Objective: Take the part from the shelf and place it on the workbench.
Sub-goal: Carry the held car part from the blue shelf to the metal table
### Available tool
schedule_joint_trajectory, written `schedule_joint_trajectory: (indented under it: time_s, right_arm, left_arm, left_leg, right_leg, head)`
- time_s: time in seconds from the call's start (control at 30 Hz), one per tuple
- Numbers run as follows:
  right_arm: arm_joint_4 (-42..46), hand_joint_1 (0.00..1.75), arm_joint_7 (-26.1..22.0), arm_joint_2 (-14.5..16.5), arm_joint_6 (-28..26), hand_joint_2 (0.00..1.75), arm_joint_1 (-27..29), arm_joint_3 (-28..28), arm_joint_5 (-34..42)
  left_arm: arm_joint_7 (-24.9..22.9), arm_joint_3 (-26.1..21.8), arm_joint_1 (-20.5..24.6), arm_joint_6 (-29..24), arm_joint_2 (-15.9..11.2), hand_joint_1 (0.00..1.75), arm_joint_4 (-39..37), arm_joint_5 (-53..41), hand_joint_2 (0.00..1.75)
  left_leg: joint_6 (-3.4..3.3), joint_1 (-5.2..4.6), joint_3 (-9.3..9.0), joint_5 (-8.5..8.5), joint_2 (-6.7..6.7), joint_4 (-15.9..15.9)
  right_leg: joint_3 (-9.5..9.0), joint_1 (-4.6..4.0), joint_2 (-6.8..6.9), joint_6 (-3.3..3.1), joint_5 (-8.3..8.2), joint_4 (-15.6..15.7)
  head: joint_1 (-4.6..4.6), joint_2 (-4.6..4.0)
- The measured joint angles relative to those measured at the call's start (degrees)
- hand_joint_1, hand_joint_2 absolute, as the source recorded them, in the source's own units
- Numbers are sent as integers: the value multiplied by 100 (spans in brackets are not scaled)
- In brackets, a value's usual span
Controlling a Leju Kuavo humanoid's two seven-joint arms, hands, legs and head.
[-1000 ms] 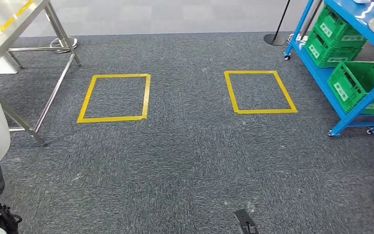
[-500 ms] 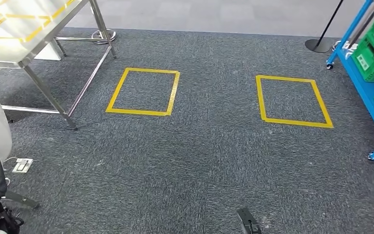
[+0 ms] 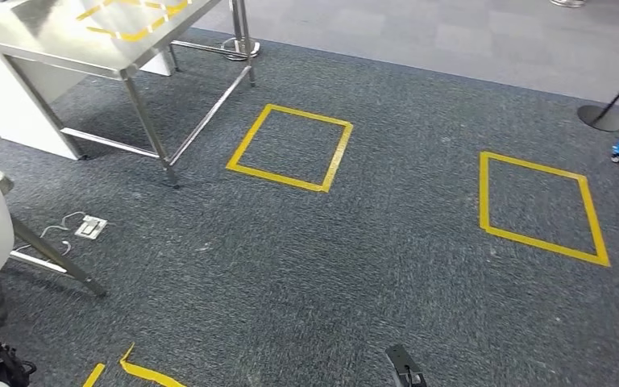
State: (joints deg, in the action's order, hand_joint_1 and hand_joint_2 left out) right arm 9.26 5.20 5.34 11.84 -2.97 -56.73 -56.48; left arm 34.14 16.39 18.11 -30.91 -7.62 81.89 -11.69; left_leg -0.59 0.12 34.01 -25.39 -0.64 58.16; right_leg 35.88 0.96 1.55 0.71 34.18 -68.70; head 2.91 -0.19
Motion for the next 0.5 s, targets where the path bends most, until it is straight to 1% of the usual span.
schedule_joint_trajectory:
  time_s: [0.03,0.07,0.1,0.13,0.17,0.2,0.23,0.27,0.3,0.33,0.37,0.4,0.43,0.47,0.5]
  right_arm:
    - [-1,0,4,-7,2,0,8,1,-2]
    - [-1,0,8,-14,1,0,16,1,-1]
    - [-1,0,11,-20,0,0,19,1,2]
    - [-1,0,11,-21,-2,0,17,1,4]
    - [-1,0,11,-22,-4,0,13,1,6]
    - [-1,0,11,-24,-5,0,9,2,7]
    - [-1,0,10,-24,-7,0,4,2,8]
    - [-1,0,10,-24,-7,0,0,3,8]
    - [-1,0,11,-25,-9,0,-6,3,9]
    - [-1,0,11,-24,-11,0,-11,3,14]
    - [-1,0,11,-20,-13,0,-17,3,21]
    - [-1,0,11,-16,-16,0,-20,3,34]
    - [-1,0,14,-12,-20,0,-18,3,50]
    - [-1,0,18,-9,-26,0,-13,3,63]
    - [-1,0,23,-10,-33,0,-3,3,74]
  left_arm:
    - [9,-2,-9,-8,0,175,-5,24,175]
    - [17,-5,-22,-13,-2,175,-12,45,175]
    - [21,-10,-29,-16,-7,175,-17,58,175]
    - [25,-15,-32,-19,-11,175,-20,70,175]
    - [27,-20,-33,-20,-15,175,-21,73,175]
    - [30,-25,-32,-20,-17,175,-21,74,175]
    - [32,-33,-31,-20,-20,175,-21,75,175]
    - [33,-40,-30,-20,-24,175,-20,75,175]
    - [35,-49,-30,-20,-32,175,-20,75,175]
    - [35,-57,-30,-20,-43,175,-19,76,175]
    - [35,-62,-34,-20,-59,175,-17,76,175]
    - [34,-66,-32,-20,-74,175,-16,76,175]
    - [29,-68,-21,-19,-84,175,-17,76,175]
    - [21,-68,-8,-16,-91,175,-19,75,175]
    - [10,-65,6,-13,-90,175,-23,75,175]
  left_leg:
    - [-10,2,6,1,-80,5]
    - [-13,2,11,-2,-168,12]
    - [-10,5,14,-3,-260,22]
    - [-1,11,15,-6,-350,36]
    - [15,19,16,-12,-436,53]
    - [41,26,25,-19,-515,72]
    - [77,28,42,-24,-590,92]
    - [118,33,64,-22,-654,100]
    - [164,37,83,-10,-720,91]
    - [213,43,103,7,-789,73]
    - [250,53,117,19,-821,60]
    - [282,45,145,-5,-742,95]
    - [305,34,219,-88,-583,230]
    - [319,24,339,-226,-377,482]
    - [333,14,512,-401,-174,833]
  right_leg:
    - [190,2,-74,11,124,-350]
    - [333,3,-106,17,163,-582]
    - [383,5,-120,16,91,-611]
    - [321,8,-141,10,-86,-412]
    - [172,17,-206,2,-316,-48]
    - [7,31,-350,-5,-481,329]
    - [-123,40,-471,-12,-588,629]
    - [-198,40,-560,-20,-624,801]
    - [-219,30,-589,-37,-604,850]
    - [-229,20,-518,-67,-618,870]
    - [-246,23,-439,-105,-634,893]
    - [-267,30,-368,-148,-650,924]
    - [-288,39,-287,-188,-665,955]
    - [-301,37,-209,-219,-670,975]
    - [-308,25,-133,-242,-665,980]
  head:
    - [9,-1]
    - [13,-1]
    - [12,-1]
    - [13,0]
    - [13,0]
    - [11,0]
    - [11,0]
    - [10,0]
    - [10,0]
    - [11,0]
    - [14,-1]
    - [11,-1]
    - [-2,-1]
    - [-15,-1]
    - [-31,-1]
